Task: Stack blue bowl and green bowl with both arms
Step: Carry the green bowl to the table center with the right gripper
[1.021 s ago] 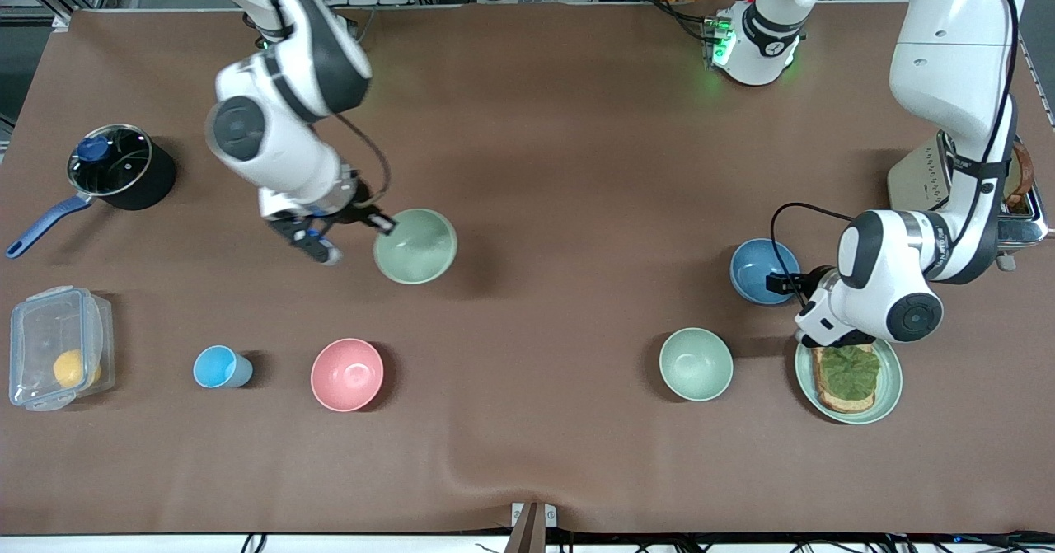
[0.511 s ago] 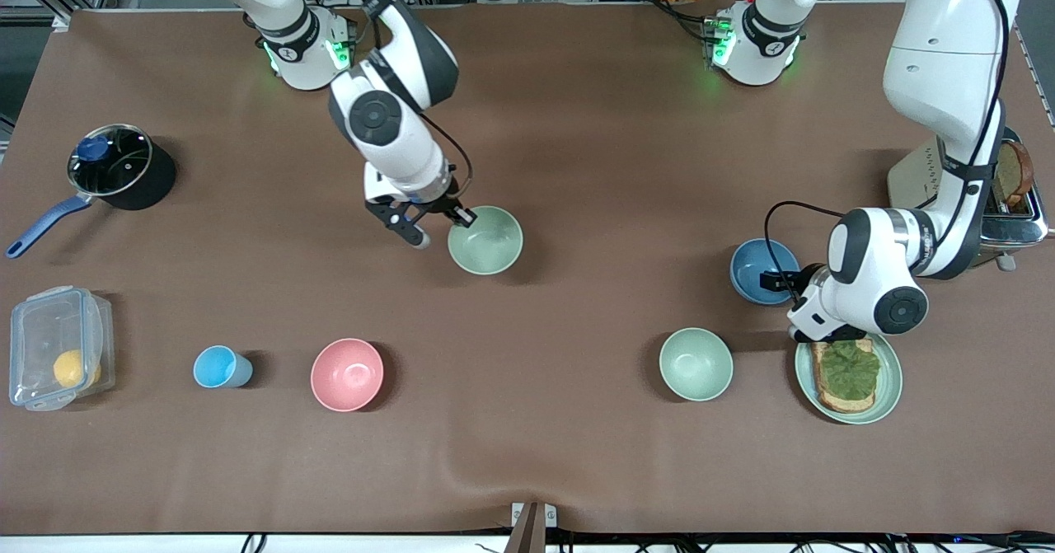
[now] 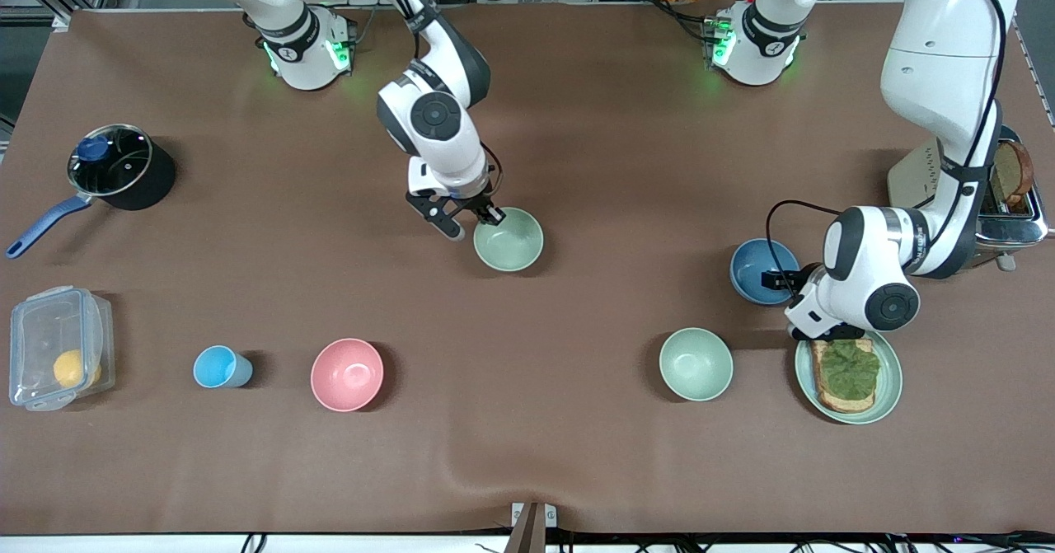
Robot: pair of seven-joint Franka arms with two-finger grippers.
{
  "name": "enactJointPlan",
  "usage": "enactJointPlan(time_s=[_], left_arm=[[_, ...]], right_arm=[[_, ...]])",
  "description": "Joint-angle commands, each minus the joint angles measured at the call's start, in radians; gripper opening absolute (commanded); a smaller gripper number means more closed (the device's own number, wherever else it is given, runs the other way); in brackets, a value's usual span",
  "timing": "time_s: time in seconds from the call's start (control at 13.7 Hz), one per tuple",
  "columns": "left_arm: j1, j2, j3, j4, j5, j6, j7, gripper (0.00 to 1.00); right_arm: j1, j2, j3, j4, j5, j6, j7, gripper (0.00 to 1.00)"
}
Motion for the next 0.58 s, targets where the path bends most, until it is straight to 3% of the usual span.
enactJointPlan(time_s=[0.0,0.15,0.22,0.29,0.51], left_arm=[[0.002,-0.019,-0.004,-0.023,0.024,0.014,0.006,0.85],[0.002,-0.026,-0.004,-0.029,0.022,0.014,0.006,0.66],[0.002,-0.026,-0.005,-0.029,0.022,0.014,0.006,0.5],[0.0,-0.025,-0.005,-0.029,0.022,0.014,0.004,0.28],[-0.003,-0.026,-0.005,-0.029,0.021,0.012,-0.02,0.07]], right_arm=[[0.017,0.022,-0.015,0.027,-0.029,-0.004,0.033,0.0],[0.022,0.027,-0.015,0.027,-0.031,0.003,0.033,0.0],[0.025,0.036,-0.015,0.027,-0.031,0.011,0.033,0.0],[0.037,0.044,-0.015,0.027,-0.031,0.022,0.036,0.0],[0.039,0.056,-0.015,0.028,-0.031,0.048,0.077,0.0]])
